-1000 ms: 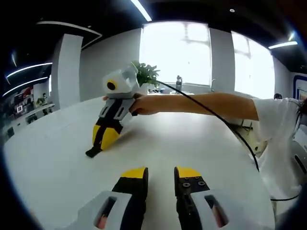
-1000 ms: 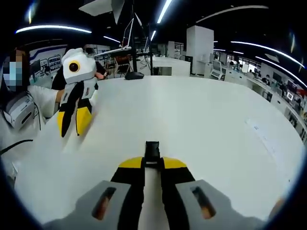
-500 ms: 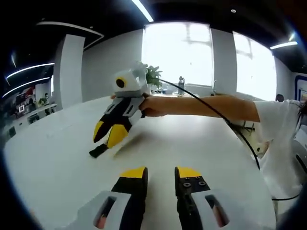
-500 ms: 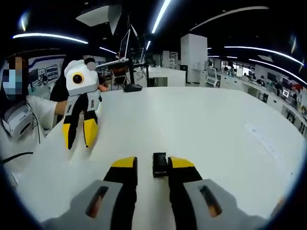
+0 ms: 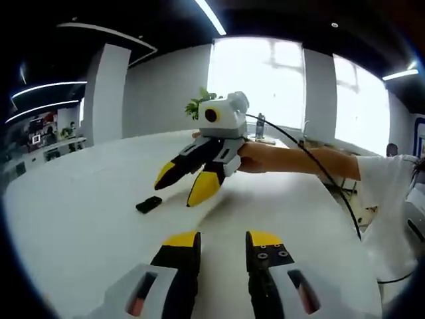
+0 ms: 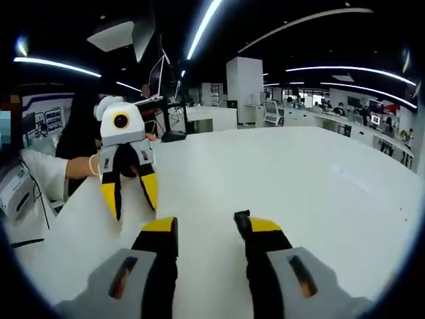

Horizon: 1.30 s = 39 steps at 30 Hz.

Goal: Snap the two parts of the plastic buckle together until the buckle closes and remains connected.

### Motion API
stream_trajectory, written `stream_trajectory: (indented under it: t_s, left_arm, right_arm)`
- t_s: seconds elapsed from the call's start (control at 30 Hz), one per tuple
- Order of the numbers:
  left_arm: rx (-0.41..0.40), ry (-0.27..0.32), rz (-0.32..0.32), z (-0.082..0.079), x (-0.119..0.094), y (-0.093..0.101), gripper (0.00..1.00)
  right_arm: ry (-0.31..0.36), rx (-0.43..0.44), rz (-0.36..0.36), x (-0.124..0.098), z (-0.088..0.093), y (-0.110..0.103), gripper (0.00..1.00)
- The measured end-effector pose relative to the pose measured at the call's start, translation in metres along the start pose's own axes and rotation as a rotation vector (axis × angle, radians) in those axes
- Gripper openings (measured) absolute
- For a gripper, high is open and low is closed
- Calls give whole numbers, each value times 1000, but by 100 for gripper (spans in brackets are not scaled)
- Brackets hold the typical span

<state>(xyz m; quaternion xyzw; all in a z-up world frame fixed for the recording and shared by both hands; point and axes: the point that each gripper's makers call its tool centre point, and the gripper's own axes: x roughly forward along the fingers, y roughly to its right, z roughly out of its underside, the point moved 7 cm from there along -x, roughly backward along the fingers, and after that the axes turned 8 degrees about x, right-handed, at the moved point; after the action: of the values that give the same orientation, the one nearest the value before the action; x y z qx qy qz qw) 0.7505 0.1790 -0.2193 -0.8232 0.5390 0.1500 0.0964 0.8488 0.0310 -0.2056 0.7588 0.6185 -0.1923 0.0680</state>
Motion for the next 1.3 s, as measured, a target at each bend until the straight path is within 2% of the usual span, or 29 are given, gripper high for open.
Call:
stream_trajectory:
  t_s: [0.27, 0.53, 0.57, 0.6, 0.63, 0.67, 0.73, 0.83, 1.0, 1.07, 1.2, 1.3]
  left_arm:
    - [-2, -10, -17, 0, 4, -11, 37]
    - [-32, 42, -37, -3, -3, -16, 43]
    - [-46, 51, -34, -4, -4, -16, 44]
    - [-75, 81, -13, -7, -4, -13, 46]
    - [-87, 81, 13, -8, -6, -10, 47]
    - [-103, 89, 43, -11, -6, -6, 51]
    - [-119, 119, 61, -17, -7, 0, 57]
    - [-67, 123, 54, -21, -9, 4, 56]
    - [-86, 90, 36, -22, -7, 3, 71]
    - [-106, 111, 40, -26, -9, 5, 76]
    - [-121, 158, 56, -33, -13, 16, 82]
    - [-133, 163, 56, -39, -14, 24, 95]
  right_arm:
    - [-2, 22, 46, -6, 13, -28, 63]
    - [1, 76, -5, -2, 27, -64, 69]
    - [-1, 78, -6, -2, 28, -66, 72]
    - [-2, 81, -4, -3, 28, -70, 75]
    - [1, 82, 1, -4, 28, -72, 77]
    - [2, 82, 3, -5, 28, -74, 80]
    - [0, 78, 2, -9, 28, -80, 83]
    - [0, 68, 11, -19, 27, -87, 87]
    - [23, 69, 72, -37, 22, -93, 98]
    - [29, 67, 96, -43, 21, -96, 100]
    - [34, 68, 96, -52, 19, -107, 100]
    - [21, 72, 113, -59, 18, -113, 100]
